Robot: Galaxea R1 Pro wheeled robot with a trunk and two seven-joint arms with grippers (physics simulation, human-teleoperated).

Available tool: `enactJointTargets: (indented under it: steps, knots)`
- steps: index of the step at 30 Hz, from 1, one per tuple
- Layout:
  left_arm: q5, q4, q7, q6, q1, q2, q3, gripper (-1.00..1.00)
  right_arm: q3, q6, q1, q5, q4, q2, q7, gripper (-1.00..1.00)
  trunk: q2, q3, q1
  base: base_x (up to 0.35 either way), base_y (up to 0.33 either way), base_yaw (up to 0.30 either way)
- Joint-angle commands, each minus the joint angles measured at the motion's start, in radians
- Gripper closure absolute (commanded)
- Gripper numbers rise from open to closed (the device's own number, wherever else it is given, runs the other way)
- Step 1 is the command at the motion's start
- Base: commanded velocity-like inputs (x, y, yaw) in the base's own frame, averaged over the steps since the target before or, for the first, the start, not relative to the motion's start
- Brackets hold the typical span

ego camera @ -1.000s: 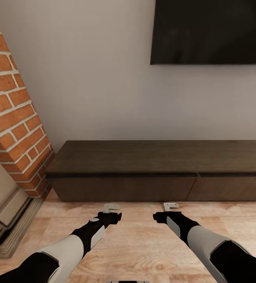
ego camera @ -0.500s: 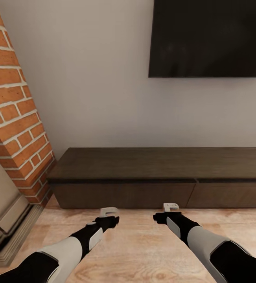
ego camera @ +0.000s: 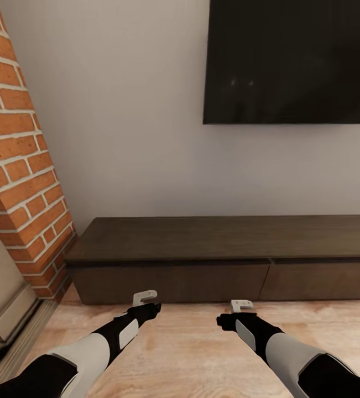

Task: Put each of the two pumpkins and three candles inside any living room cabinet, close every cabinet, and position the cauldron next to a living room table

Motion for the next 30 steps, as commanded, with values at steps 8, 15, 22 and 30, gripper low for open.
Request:
enactJointTargets:
  steps: [8, 15, 22, 30]
  knots:
    - [0.012, 0.001, -0.002, -0.004, 0.001, 0.011, -0.009, -1.00, 0.010, 0.004, 0.004, -0.009, -0.002, 0.001, -0.002, -1.00, 0.002, 0.030, -0.004, 0.000, 0.000, -0.268]
    - [0.013, 0.001, -0.003, -0.004, 0.001, 0.011, -0.008, -1.00, 0.009, 0.004, 0.004, -0.011, -0.002, 0.001, -0.001, -1.00, 0.010, 0.056, -0.010, 0.000, 0.000, -0.289]
    - [0.013, 0.002, -0.002, -0.002, 0.001, 0.011, -0.009, -1.00, 0.007, 0.006, 0.004, -0.011, -0.003, 0.000, 0.000, -1.00, 0.059, 0.078, -0.037, 0.000, 0.000, -0.296]
    - [0.013, 0.015, -0.002, -0.002, 0.001, 0.011, -0.009, -1.00, 0.007, 0.007, 0.004, -0.010, -0.004, 0.001, 0.000, -1.00, 0.115, 0.103, -0.068, 0.000, 0.000, -0.299]
